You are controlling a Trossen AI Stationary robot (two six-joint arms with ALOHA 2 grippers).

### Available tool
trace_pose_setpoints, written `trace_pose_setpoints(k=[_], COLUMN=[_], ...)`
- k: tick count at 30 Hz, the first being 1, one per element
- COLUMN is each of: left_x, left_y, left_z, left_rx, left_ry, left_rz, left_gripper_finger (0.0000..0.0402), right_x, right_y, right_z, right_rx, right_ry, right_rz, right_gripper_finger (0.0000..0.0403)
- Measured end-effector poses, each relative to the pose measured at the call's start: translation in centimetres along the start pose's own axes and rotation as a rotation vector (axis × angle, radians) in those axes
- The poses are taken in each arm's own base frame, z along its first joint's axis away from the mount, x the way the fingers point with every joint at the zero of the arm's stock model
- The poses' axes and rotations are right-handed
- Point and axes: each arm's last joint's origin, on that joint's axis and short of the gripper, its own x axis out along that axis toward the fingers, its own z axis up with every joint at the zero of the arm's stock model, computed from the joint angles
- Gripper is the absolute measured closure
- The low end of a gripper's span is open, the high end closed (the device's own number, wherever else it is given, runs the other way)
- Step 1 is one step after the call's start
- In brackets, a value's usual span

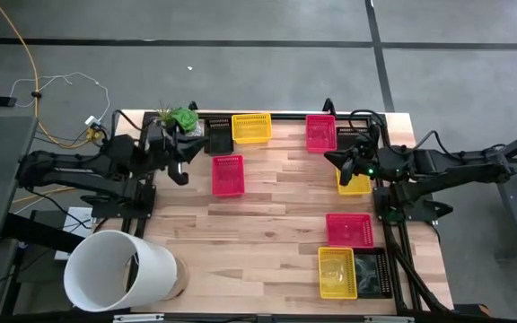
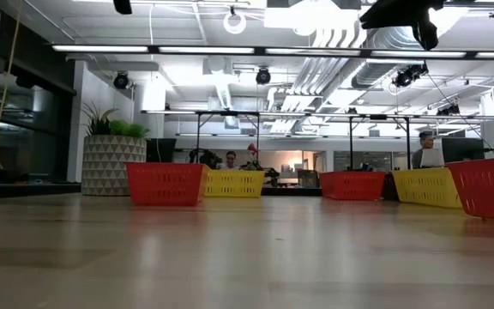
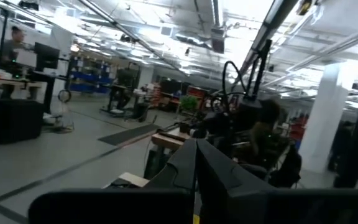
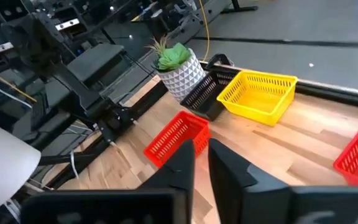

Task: Stack baskets by color
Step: Stack the top right yellow bin on the left yellow bin

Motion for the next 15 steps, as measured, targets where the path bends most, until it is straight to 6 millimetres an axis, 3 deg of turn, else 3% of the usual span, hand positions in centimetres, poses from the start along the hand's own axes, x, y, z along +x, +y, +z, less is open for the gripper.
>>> trace_pose_setpoints(k=[5, 8, 15], left_x=[0.4, 0.6, 0.8], left_y=[0.0, 0.1, 0.0], left_z=[-0.8, -1.2, -1.9], left_rx=[-0.019, -0.038, -0.063], left_ry=[0.048, 0.08, 0.137], left_rz=[0.01, 0.016, -0.008], left_gripper_finger=[0.0401, 0.0401, 0.0401], right_x=[0.7, 1.7, 5.0], right_y=[-0.1, -0.9, -3.9], right_z=[0.5, 0.4, -1.9], right_rx=[0.041, 0.056, 0.083], right_ry=[0.074, 0.194, 0.526], right_rz=[-0.118, -0.316, -0.766], right_gripper_finger=[0.0302, 0.0271, 0.0228])
